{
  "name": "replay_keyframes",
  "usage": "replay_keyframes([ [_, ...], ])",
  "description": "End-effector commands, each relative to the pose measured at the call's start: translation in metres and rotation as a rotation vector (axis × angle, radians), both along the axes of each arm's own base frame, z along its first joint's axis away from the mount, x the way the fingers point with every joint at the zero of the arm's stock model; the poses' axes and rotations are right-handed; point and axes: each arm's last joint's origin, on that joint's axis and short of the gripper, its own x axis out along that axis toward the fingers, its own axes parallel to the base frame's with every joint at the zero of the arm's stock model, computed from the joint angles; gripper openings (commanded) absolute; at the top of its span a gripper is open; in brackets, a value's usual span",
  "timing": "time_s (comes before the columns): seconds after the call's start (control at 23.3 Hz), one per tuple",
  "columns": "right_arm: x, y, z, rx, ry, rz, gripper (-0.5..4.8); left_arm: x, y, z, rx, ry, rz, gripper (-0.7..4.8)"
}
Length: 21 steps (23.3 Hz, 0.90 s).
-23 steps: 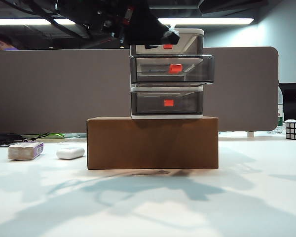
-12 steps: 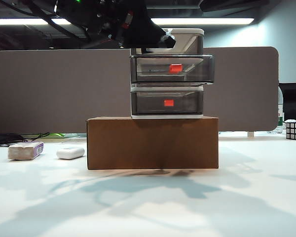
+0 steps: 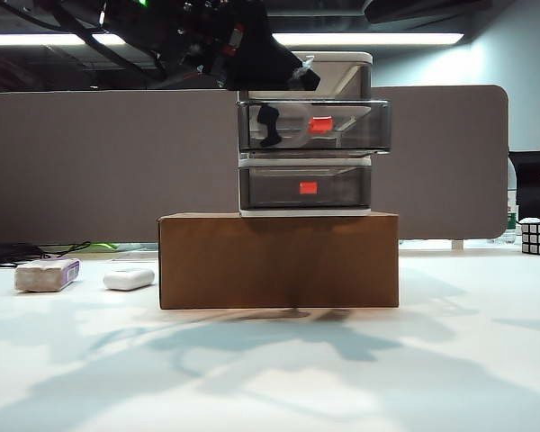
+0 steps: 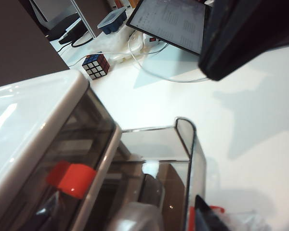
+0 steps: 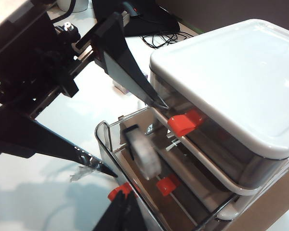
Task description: Open the second layer of the drawer on the table, pick up the transparent tape on the table and put it in, and finally close the drawer.
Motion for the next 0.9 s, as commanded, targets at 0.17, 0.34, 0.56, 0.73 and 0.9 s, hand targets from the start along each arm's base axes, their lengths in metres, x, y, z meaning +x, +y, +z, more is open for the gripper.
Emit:
replay_keyframes([
  [0.17,-0.001,0.000,0.003,0.008,-0.015,0.006,-0.05,0.002,0.000,0.005,-0.003,-0.036,0.074,3.40],
  [0.34,-0.001,0.000,0.003,0.007,-0.018,0.007,-0.05,0.004,0.001,0.007,-0.007,-0.062,0.124,3.35],
  [0.56,-0.001,0.000,0.003,0.007,-0.018,0.007,-0.05,0.003,-0.002,0.010,-0.016,-0.094,0.167,3.35],
  [0.73,-0.001,0.000,0.003,0.008,-0.017,0.011,-0.05,-0.003,-0.009,0.010,-0.015,-0.109,0.139,3.35],
  [0.9,-0.001,0.000,0.002,0.006,-0.014,0.011,-0.05,-0.013,-0.018,0.011,0.000,-0.131,0.092,3.35],
])
